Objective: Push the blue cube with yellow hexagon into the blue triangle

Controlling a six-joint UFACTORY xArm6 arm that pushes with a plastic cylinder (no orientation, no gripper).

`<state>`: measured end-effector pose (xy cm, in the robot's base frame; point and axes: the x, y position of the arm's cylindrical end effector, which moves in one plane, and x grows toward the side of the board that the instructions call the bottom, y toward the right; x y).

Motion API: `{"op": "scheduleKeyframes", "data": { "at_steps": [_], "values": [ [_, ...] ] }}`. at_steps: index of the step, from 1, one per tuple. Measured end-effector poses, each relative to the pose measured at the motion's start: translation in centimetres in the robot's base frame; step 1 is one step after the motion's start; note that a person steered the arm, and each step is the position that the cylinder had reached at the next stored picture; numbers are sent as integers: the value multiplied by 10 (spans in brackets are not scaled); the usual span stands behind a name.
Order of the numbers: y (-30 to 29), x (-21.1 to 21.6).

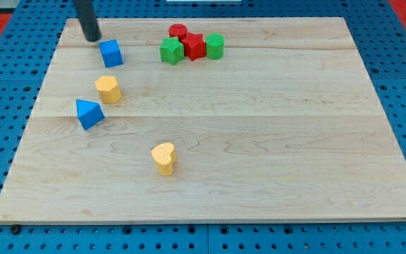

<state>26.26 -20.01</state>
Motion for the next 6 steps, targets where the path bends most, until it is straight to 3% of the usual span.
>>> {"op": "scheduleKeyframes", "data": {
  "at_steps": [1, 2, 3, 4, 5, 6],
  "values": [
    [4, 75],
    [-2, 106],
    [-101, 64],
    [-41, 19],
    [27, 24],
    [71, 114]
  ]
}}
